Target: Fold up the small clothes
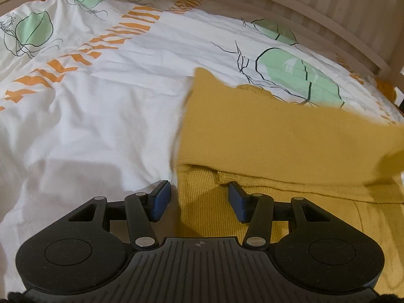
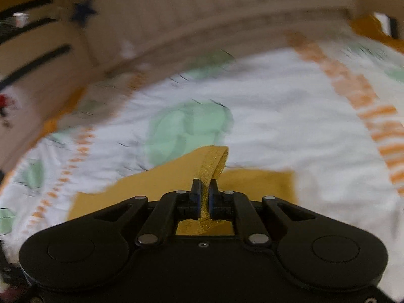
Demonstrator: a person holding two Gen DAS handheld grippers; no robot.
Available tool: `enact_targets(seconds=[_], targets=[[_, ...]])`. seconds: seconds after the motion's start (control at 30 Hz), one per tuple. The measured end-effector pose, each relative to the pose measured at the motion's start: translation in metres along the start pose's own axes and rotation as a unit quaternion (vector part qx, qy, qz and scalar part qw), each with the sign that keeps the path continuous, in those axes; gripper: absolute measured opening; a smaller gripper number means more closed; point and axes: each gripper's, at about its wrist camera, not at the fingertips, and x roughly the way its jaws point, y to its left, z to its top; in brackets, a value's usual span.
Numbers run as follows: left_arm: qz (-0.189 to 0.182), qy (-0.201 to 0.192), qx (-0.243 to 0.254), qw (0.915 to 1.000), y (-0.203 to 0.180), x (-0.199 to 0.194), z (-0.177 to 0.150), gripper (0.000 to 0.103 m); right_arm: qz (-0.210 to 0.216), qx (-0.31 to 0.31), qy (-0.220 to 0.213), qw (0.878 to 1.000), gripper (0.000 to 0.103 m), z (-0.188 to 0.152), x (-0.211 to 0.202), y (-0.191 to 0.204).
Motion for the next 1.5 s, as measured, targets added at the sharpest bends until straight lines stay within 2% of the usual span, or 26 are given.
enact_targets(seconds=[0.1,0.2,0.3,0.4,0.5,0.53,0.6,0.63,0.67,0.7,0.73,0.77,0.9,1.07,1.2,1.37,1.5], targets=[[0.0,0.001,0.002,1.0,0.0,0.0,0.0,0.049,-0.04,-0.015,0.035,0.998,0.013,-0.017,0.021,-0.015],[-0.003,0.002,0.002,1.0,0.0,0.0,0.001,0.049,-0.065,-0.017,0.045,0.997,0.013,-0.031,0.03,-0.023],[-0.003,0.006,0.01,0.9999,-0.001,-0.003,0.003,0.049,-0.078,-0.018,0.04,0.996,0.013,-0.038,0.029,-0.026],[-0.007,0.01,0.014,0.9998,0.0,-0.014,0.005,0.049,-0.08,-0.02,0.011,0.997,0.013,-0.036,0.014,-0.018],[-0.005,-0.014,0.031,0.9994,-0.001,-0.031,0.008,0.049,-0.086,-0.039,0.01,0.995,0.013,-0.037,0.01,-0.013],[-0.001,-0.022,0.042,0.9989,-0.004,-0.034,0.011,0.049,-0.086,-0.048,0.016,0.995,0.018,-0.038,0.014,-0.012],[0.002,-0.036,0.06,0.9975,-0.01,-0.038,0.02,0.049,-0.092,-0.053,0.023,0.994,0.022,-0.042,0.022,-0.013],[0.002,-0.041,0.066,0.997,-0.012,-0.038,0.026,0.049,-0.097,-0.046,0.019,0.994,0.029,-0.043,0.023,-0.014],[0.003,-0.044,0.071,0.9965,-0.016,-0.037,0.032,0.049,-0.1,-0.037,0.013,0.994,0.045,-0.044,0.022,-0.015],[0.004,-0.046,0.075,0.9961,-0.019,-0.033,0.039,0.049,-0.107,-0.029,0.002,0.994,0.054,-0.045,0.019,-0.015],[0.006,-0.046,0.08,0.9957,-0.022,-0.03,0.045,0.049,-0.114,-0.027,-0.01,0.993,0.068,-0.046,0.017,-0.014],[0.007,-0.046,0.086,0.9951,-0.025,-0.024,0.051,0.049,-0.117,-0.033,-0.022,0.992,0.072,-0.047,0.013,-0.012],[0.014,-0.041,0.099,0.9941,-0.034,0.001,0.07,0.05,-0.111,-0.069,-0.041,0.991,0.072,-0.045,0.011,0.003],[0.023,-0.009,0.085,0.9961,-0.032,0.038,0.081,0.05,-0.075,-0.109,-0.019,0.991,0.072,-0.044,0.035,0.019],[0.039,0.02,0.058,0.9973,-0.01,0.062,0.082,0.05,-0.07,-0.132,0.007,0.989,0.072,-0.049,0.057,0.02],[0.025,0.021,0.009,0.9994,0.015,0.066,0.084,0.052,-0.074,-0.112,0.0,0.991,0.072,-0.055,0.062,0.002],[0.034,0.022,0.02,0.999,0.009,0.068,0.086,0.054,-0.08,-0.125,-0.004,0.989,0.075,-0.059,0.062,0.007]])
